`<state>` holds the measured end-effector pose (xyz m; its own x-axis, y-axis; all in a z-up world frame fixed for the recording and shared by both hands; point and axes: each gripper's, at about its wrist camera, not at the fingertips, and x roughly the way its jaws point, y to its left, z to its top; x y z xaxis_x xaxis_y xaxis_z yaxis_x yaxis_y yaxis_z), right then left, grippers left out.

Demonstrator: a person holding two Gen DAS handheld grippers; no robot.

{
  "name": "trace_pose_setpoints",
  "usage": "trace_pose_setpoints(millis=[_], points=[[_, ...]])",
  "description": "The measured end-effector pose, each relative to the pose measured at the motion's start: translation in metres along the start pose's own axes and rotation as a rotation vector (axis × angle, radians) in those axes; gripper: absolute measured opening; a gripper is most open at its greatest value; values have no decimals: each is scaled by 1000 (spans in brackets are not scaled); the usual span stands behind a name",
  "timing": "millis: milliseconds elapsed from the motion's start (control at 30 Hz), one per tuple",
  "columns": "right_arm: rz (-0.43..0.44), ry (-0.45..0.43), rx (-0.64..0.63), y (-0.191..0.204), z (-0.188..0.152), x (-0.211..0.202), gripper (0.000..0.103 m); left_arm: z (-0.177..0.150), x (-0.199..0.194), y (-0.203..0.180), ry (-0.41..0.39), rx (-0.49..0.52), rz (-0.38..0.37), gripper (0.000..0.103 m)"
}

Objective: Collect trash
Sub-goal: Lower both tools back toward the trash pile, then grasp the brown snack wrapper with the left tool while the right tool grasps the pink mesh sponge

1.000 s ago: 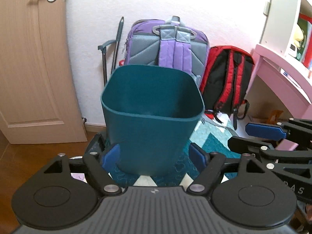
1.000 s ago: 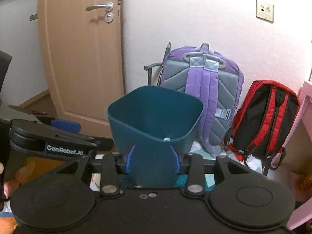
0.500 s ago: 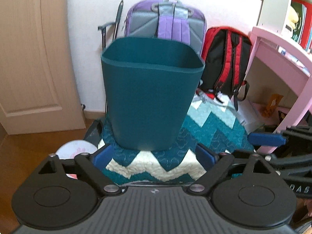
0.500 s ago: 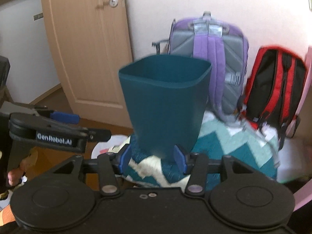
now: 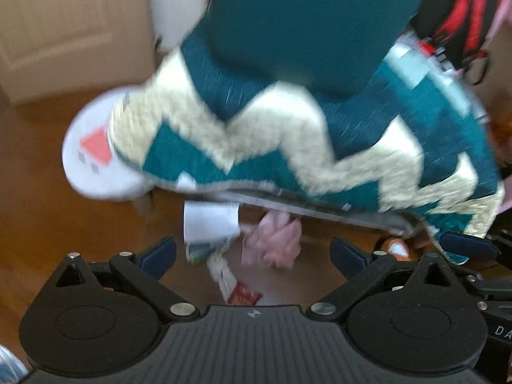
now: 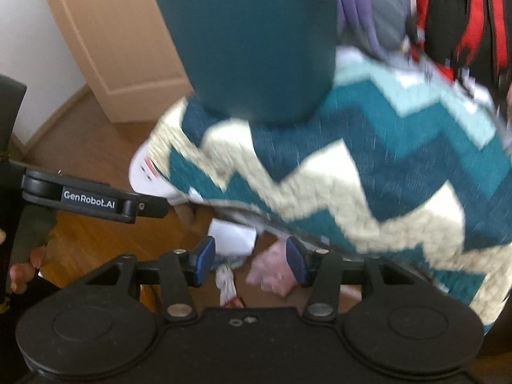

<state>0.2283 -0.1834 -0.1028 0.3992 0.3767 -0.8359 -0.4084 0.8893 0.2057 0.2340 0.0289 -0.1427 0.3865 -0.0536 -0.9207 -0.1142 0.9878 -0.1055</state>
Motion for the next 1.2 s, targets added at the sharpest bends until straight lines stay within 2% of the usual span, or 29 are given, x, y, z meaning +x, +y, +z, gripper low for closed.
trace_pose_setpoints(millis=[167, 333, 467, 633, 800, 967, 1067, 1133, 1200], points=[[-21, 94, 109, -29, -18, 62, 49, -15, 62, 5, 113, -39, 13, 103], [8, 172, 248, -57, -37, 121, 49, -30, 124, 2, 213, 6, 40, 103], [19, 238, 341, -74, -52, 167, 49, -44, 174, 3, 332, 18, 36, 103], [20, 324, 343, -83, -65, 220, 49, -66, 234, 6, 449, 18, 53, 102], [71, 343, 329, -87, -76, 259, 49, -86, 276, -5, 470, 102, 51, 102], [83, 343, 284, -89, -89, 289, 49, -110, 304, -20, 425, 254, 81, 102], [77, 348, 284, -91, -93, 307, 49, -122, 318, -26, 415, 288, 92, 100], [71, 342, 281, -91, -95, 316, 49, -129, 326, -30, 415, 302, 95, 94], [64, 349, 285, -93, -96, 324, 49, -134, 333, -35, 418, 325, 93, 78]])
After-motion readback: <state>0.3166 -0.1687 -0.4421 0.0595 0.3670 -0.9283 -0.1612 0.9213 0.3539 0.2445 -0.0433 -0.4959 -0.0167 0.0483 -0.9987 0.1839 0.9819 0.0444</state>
